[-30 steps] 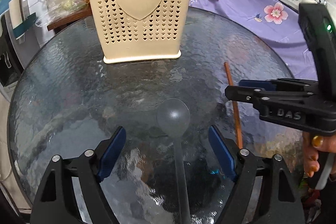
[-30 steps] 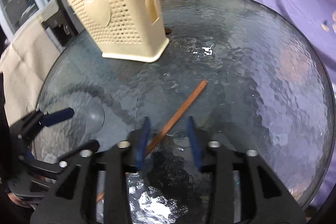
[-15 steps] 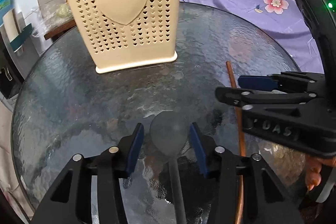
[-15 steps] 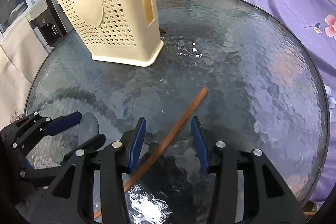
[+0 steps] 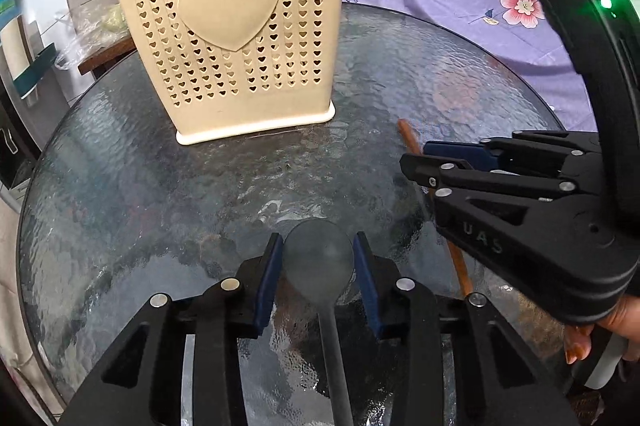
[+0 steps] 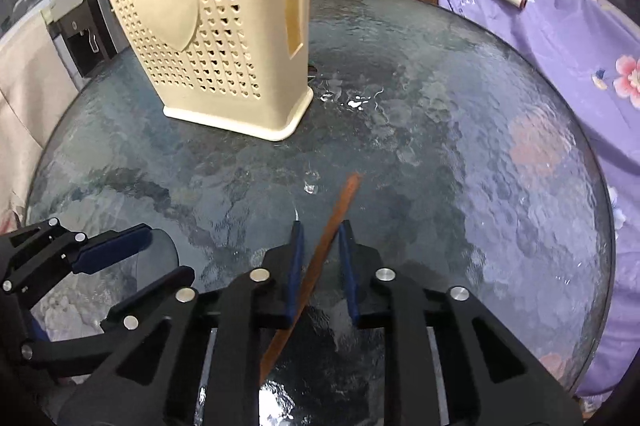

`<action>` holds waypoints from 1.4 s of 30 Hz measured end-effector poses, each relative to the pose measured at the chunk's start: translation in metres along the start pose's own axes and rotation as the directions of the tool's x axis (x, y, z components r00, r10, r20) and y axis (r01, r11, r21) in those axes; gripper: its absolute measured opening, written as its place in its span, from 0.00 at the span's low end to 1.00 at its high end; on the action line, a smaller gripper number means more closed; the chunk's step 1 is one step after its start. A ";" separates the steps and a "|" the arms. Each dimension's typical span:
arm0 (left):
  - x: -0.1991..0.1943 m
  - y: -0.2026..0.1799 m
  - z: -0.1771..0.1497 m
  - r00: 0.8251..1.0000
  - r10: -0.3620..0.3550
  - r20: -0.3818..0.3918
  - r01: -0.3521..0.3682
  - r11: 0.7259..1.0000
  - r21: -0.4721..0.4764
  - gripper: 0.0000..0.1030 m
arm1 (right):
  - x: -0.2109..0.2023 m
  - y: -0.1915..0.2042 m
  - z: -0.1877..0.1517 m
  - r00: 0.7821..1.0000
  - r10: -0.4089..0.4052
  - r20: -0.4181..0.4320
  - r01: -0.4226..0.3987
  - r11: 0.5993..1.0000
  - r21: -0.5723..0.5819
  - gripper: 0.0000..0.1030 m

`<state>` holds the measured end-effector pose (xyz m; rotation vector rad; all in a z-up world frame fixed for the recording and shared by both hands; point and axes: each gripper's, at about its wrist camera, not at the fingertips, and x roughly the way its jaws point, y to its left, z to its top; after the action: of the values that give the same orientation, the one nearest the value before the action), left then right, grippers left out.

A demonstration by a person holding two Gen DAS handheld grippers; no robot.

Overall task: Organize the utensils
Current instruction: 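Close the right tool on the brown chopstick while the left tool grasps the clear plastic spoon, then lift the chopstick and spoon and carry them above the caddy with both tools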

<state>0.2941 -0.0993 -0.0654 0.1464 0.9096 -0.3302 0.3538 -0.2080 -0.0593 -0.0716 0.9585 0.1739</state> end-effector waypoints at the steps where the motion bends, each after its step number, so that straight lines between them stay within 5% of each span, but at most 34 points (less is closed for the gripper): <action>1: 0.000 0.000 0.000 1.000 0.001 0.001 -0.001 1.000 -0.001 0.34 | 0.001 0.001 0.001 1.000 0.002 -0.003 -0.002 1.000 -0.004 0.13; 11: 0.000 0.017 0.000 1.000 0.007 0.006 -0.007 0.999 -0.032 0.34 | 0.004 0.007 0.008 1.000 0.010 -0.007 -0.010 1.000 -0.019 0.07; 23: -0.011 0.031 0.003 0.998 -0.018 0.054 0.023 0.996 -0.085 0.34 | -0.011 -0.005 0.006 0.988 0.139 0.062 -0.141 0.989 0.040 0.07; 42: -0.068 0.046 0.023 0.977 -0.069 0.201 0.103 0.981 -0.163 0.34 | -0.106 -0.017 0.024 0.896 0.314 0.315 -0.340 0.940 0.029 0.07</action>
<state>0.2878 -0.0474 0.0020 -0.0847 0.7473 -0.3389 0.3162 -0.2337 0.0408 0.1922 0.6591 0.4442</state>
